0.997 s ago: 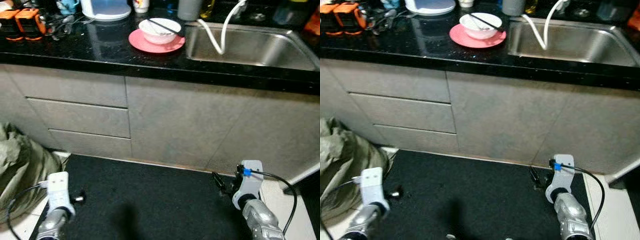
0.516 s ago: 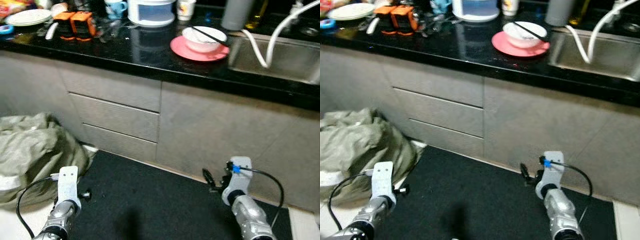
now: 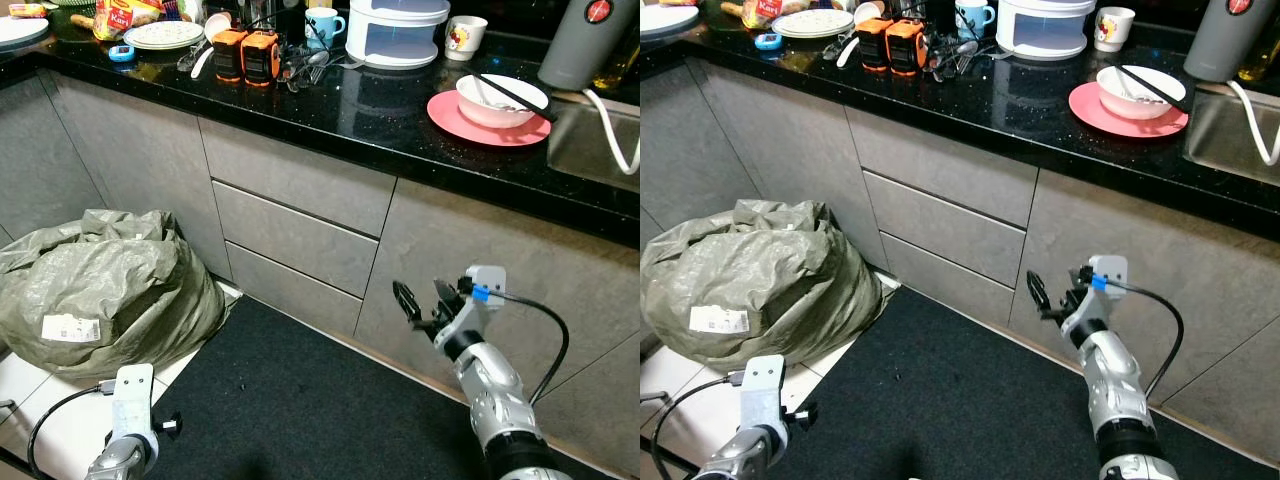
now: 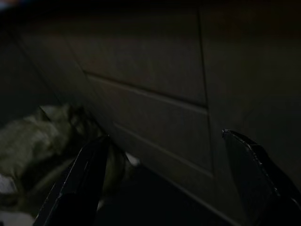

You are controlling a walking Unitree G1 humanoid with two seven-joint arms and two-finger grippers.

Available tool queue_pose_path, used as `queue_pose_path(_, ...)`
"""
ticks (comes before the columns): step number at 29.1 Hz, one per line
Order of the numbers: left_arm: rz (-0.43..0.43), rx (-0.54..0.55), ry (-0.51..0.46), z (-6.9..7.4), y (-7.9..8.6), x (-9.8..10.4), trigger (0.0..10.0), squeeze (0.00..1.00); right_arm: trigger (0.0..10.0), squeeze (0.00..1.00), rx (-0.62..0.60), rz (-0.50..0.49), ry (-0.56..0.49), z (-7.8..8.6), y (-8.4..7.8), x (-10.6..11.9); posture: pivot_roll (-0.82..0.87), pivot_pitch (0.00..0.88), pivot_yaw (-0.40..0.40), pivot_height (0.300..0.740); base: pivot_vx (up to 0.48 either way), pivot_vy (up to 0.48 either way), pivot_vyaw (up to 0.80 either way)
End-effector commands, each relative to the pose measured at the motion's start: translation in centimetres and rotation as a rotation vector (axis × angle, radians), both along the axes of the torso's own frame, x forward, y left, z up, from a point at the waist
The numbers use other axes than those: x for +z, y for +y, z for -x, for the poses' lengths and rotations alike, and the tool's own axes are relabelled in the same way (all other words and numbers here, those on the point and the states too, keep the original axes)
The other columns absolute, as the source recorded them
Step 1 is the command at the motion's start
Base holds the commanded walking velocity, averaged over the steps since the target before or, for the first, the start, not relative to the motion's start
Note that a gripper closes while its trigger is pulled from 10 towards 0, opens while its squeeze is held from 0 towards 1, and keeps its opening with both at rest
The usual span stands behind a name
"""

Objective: Kitchen organization

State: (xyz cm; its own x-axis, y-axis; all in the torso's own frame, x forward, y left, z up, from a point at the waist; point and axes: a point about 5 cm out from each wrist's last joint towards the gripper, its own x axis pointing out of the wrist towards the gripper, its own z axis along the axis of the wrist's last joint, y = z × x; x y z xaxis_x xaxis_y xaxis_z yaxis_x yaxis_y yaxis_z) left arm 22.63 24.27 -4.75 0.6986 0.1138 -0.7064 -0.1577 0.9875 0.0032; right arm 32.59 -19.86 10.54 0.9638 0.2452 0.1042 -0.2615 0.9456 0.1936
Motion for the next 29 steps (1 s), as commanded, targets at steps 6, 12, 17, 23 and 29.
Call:
queue_pose_path(6,0.011,-0.018,0.030,0.4,-0.4,-0.4,10.0,0.00,10.0,0.00,0.157,-0.134,-0.100,-0.3,2.4,3.5,0.03,0.088,-0.010,0.740,0.333,0.000,0.00)
queue_pose_path(12,0.011,-0.032,0.033,0.4,-0.5,-0.4,10.0,0.00,10.0,0.00,0.516,-0.352,-0.260,1.9,5.3,9.1,0.03,0.099,-0.014,0.740,0.338,0.000,0.00)
queue_pose_path(17,0.014,-0.028,0.030,0.3,-0.5,-0.4,10.0,0.00,10.0,0.00,0.567,-0.431,-0.310,2.4,5.8,11.4,0.04,0.101,-0.016,0.740,0.359,0.000,0.00)
queue_pose_path(23,0.011,-0.029,0.029,0.2,-0.5,-0.3,10.0,0.00,10.0,0.00,0.561,-0.419,-0.303,2.3,6.3,12.1,0.05,0.107,-0.011,0.740,0.367,0.000,0.00)
queue_pose_path(29,0.006,-0.047,0.033,0.2,-0.5,-0.3,10.0,0.00,10.0,0.00,0.565,-0.444,-0.276,2.6,6.4,12.6,0.04,0.108,-0.007,0.740,0.372,0.000,0.00)
